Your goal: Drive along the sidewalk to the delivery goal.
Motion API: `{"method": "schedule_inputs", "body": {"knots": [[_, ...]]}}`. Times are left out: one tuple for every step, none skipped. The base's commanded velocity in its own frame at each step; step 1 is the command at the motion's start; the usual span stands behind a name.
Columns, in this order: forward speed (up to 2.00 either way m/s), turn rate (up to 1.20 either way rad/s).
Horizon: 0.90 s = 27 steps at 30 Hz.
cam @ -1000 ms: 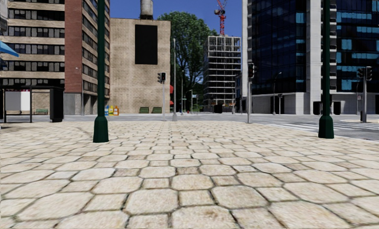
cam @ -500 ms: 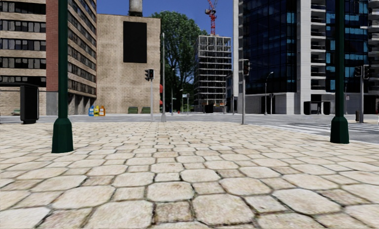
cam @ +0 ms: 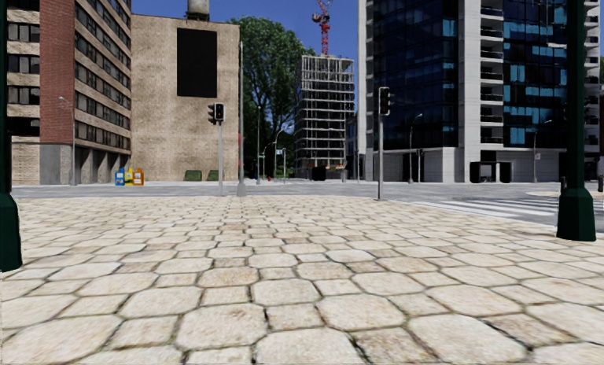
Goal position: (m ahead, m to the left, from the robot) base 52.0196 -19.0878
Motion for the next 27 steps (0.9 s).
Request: {"method": "schedule_inputs", "body": {"knots": [[2.0, -0.32], [2.0, -0.32], [2.0, -0.32], [2.0, -0.33], [2.0, -0.33], [2.0, -0.33], [2.0, -0.33], [2.0, -0.33], [2.0, -0.33], [2.0, -0.33], [2.0, -0.33], [2.0, -0.33], [2.0, -0.33], [2.0, -0.33], [2.0, -0.33], [2.0, -0.33], [2.0, -0.33], [2.0, -0.33], [2.0, -0.33], [2.0, -0.33], [2.0, -0.33], [2.0, -0.33], [2.0, -0.33], [2.0, -0.33], [2.0, -0.33], [2.0, -0.33], [2.0, -0.33]]}}
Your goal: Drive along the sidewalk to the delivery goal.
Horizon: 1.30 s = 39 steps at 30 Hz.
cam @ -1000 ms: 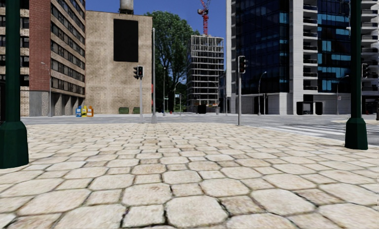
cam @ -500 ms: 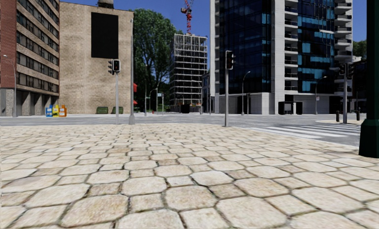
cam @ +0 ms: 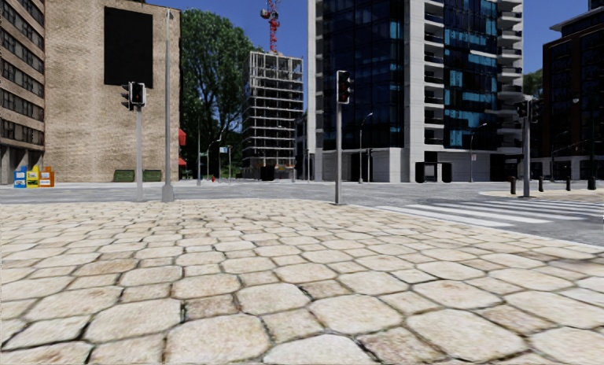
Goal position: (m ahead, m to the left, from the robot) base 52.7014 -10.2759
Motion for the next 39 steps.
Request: {"method": "schedule_inputs", "body": {"knots": [[2.0, -0.33], [2.0, -0.33], [2.0, -0.33], [2.0, -0.33], [2.0, -0.33], [2.0, -0.33], [2.0, -0.33], [2.0, -0.33], [2.0, -0.33], [2.0, -0.33], [2.0, -0.33], [2.0, -0.33], [2.0, -0.33], [2.0, -0.33], [2.0, -0.33], [2.0, -0.33], [2.0, -0.33], [2.0, -0.33], [2.0, -0.33], [2.0, -0.33], [2.0, -0.33], [2.0, -0.33], [2.0, -0.33], [2.0, -0.33], [2.0, -0.33], [2.0, -0.33], [2.0, -0.33], [2.0, -0.33], [2.0, -0.33], [2.0, -0.33], [2.0, -0.33], [2.0, -0.33], [2.0, -0.33], [2.0, -0.33], [2.0, -0.33], [2.0, -0.33], [2.0, -0.33], [2.0, -0.33], [2.0, -0.33]]}}
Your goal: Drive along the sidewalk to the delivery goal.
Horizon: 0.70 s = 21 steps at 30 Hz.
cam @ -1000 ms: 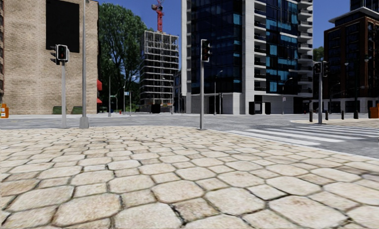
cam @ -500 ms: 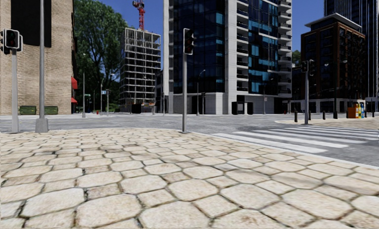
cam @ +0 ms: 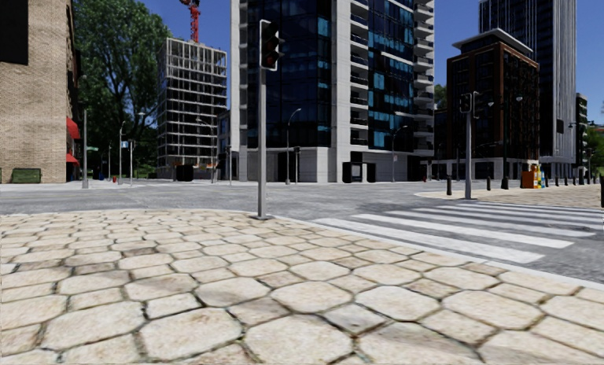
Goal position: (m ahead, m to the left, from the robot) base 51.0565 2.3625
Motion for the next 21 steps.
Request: {"method": "schedule_inputs", "body": {"knots": [[2.0, -0.33], [2.0, -0.33], [2.0, -0.33], [2.0, -0.33], [2.0, -0.33], [2.0, -0.33], [2.0, -0.33], [2.0, -0.33], [2.0, -0.33], [2.0, -0.33], [2.0, -0.33], [2.0, -0.33], [2.0, -0.33], [2.0, -0.33], [2.0, -0.37], [2.0, -0.41], [2.0, -0.41], [2.0, -0.42], [2.0, -0.43], [2.0, -0.44], [2.0, -0.44]]}}
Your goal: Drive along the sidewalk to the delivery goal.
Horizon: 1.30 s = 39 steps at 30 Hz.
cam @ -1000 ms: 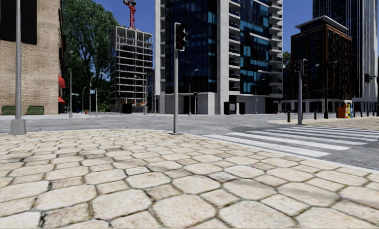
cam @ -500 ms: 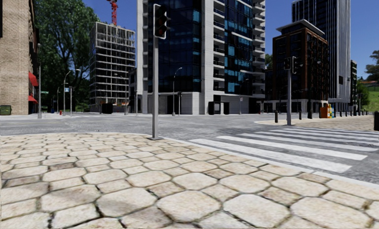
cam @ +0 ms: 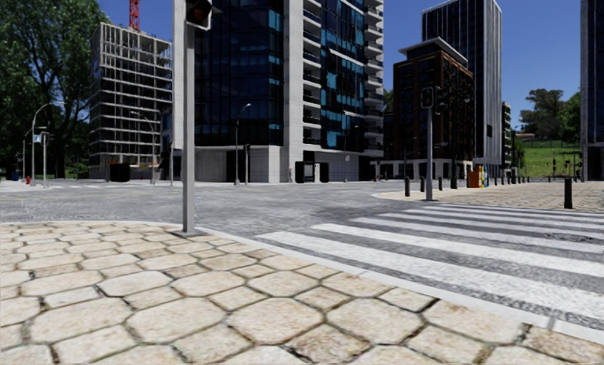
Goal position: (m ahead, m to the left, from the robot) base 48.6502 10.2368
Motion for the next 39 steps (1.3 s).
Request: {"method": "schedule_inputs", "body": {"knots": [[2.0, -0.45], [2.0, -0.45], [2.0, -0.45], [2.0, -0.45], [2.0, -0.45], [2.0, -0.45], [2.0, -0.45], [2.0, -0.45], [2.0, -0.45], [2.0, -0.45], [2.0, -0.46], [2.0, -0.46], [2.0, -0.46], [2.0, -0.46], [2.0, -0.46], [2.0, -0.46], [2.0, -0.46], [2.0, -0.46], [2.0, -0.46], [2.0, -0.46], [2.0, -0.46], [2.0, -0.46], [2.0, -0.46], [2.0, -0.46], [2.0, -0.46], [2.0, -0.46], [2.0, -0.46], [2.0, -0.46], [2.0, -0.46], [2.0, -0.46], [2.0, -0.46], [2.0, -0.46], [2.0, -0.46], [2.0, -0.46], [2.0, -0.46], [2.0, -0.46], [2.0, -0.46], [2.0, -0.46], [2.0, -0.46]]}}
